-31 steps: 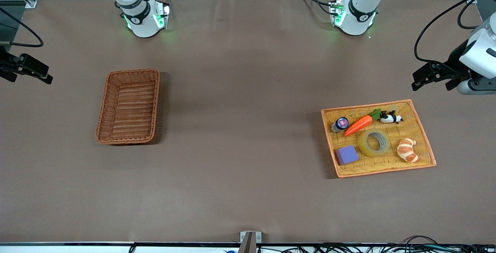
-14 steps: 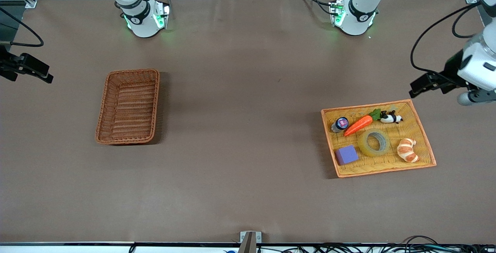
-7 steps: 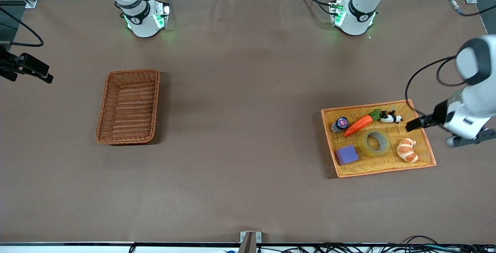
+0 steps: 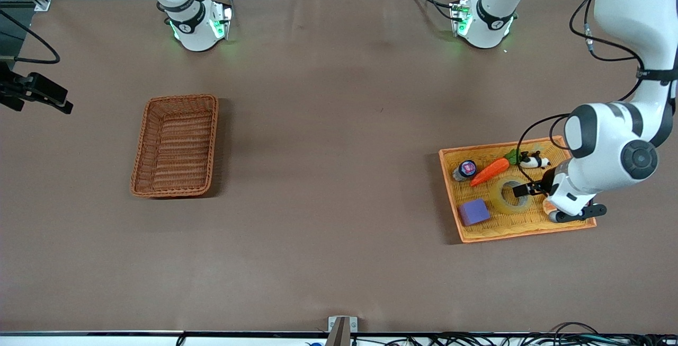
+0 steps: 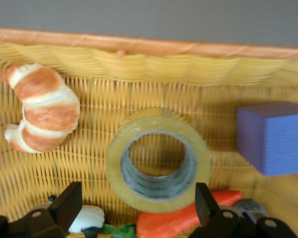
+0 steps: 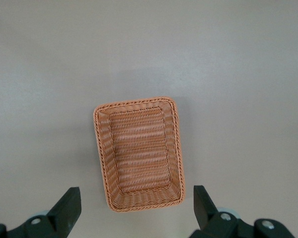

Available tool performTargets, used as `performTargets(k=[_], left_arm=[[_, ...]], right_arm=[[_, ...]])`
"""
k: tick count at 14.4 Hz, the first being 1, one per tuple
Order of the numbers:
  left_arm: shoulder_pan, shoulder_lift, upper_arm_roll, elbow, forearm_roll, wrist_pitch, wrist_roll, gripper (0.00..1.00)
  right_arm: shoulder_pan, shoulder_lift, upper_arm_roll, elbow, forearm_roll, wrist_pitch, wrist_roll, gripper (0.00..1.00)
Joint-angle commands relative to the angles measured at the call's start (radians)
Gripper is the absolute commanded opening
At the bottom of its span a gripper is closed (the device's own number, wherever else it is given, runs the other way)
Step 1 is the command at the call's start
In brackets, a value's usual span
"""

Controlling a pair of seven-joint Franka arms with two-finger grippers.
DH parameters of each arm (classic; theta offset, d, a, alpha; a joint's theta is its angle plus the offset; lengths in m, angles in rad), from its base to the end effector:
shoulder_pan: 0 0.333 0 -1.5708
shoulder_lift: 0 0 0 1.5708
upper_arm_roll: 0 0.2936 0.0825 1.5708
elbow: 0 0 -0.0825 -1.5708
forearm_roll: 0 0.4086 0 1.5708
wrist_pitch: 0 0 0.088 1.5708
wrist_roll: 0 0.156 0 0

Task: Move tape to another basket
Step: 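Reach the left gripper down to the yellow tape roll in the tray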

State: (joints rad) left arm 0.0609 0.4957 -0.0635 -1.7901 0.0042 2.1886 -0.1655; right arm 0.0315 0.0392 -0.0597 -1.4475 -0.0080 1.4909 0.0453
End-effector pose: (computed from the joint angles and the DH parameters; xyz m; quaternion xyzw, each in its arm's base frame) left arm 0.6474 -0.0009 0.1832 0.9953 0.0830 -0.0491 0.0095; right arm 0.5826 -0.0171 0.5841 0.9993 -0.0370 0.0022 0.0051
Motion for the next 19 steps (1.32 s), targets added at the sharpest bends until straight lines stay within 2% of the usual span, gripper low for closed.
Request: performTargets(k=[1, 3, 4, 6, 8, 9, 10, 11, 13, 14, 15, 19], left_arm=[[0.011, 0.023, 0.001, -0.024, 0.045, 0.0, -0.003, 1.0], [0.01, 0.053, 0.001, -0.015, 0.054, 0.002, -0.009, 0.98], [0.008, 0.064, 0.002, -0.014, 0.057, 0.002, -0.008, 0.89], [0.014, 0.089, 0.002, 0.0, 0.059, 0.002, 0.007, 0.83], [0.014, 0.141, 0.004, 0.053, 0.059, 0.0, 0.009, 0.67], [0.019, 0.145, 0.004, 0.057, 0.059, 0.002, 0.014, 0.53], [0.025, 0.144, 0.004, 0.061, 0.059, 0.002, 0.017, 0.33], [0.033, 0.144, 0.004, 0.075, 0.059, 0.002, 0.027, 0.21], [0.059, 0.139, 0.002, 0.078, 0.059, 0.0, 0.066, 0.13], [0.069, 0.127, -0.002, 0.078, 0.059, -0.01, 0.087, 0.04], [0.065, 0.088, -0.004, 0.066, 0.057, -0.036, 0.089, 0.0], [0.068, -0.09, -0.021, 0.058, 0.045, -0.113, 0.101, 0.0]], right_arm=[[-0.013, -0.021, 0.011, -0.019, 0.014, 0.003, 0.011, 1.0], [-0.012, -0.021, 0.011, -0.016, 0.016, 0.0, 0.011, 1.0], [-0.01, -0.021, 0.011, -0.016, 0.014, 0.0, 0.011, 1.0], [-0.013, -0.021, 0.011, -0.016, 0.016, 0.002, 0.011, 1.0], [-0.012, -0.021, 0.011, -0.016, 0.016, 0.003, 0.011, 1.0], [-0.012, -0.021, 0.011, -0.016, 0.017, 0.0, 0.013, 1.0], [-0.01, -0.021, 0.012, -0.016, 0.019, 0.0, 0.013, 1.0], [-0.01, -0.021, 0.012, -0.016, 0.019, 0.0, 0.013, 1.0], [-0.01, -0.021, 0.012, -0.016, 0.017, 0.003, 0.013, 1.0], [-0.012, -0.022, 0.011, -0.016, 0.017, 0.003, 0.013, 1.0], [-0.013, -0.021, 0.011, -0.016, 0.019, 0.002, 0.011, 1.0], [-0.01, -0.022, 0.011, -0.016, 0.019, 0.0, 0.013, 1.0]])
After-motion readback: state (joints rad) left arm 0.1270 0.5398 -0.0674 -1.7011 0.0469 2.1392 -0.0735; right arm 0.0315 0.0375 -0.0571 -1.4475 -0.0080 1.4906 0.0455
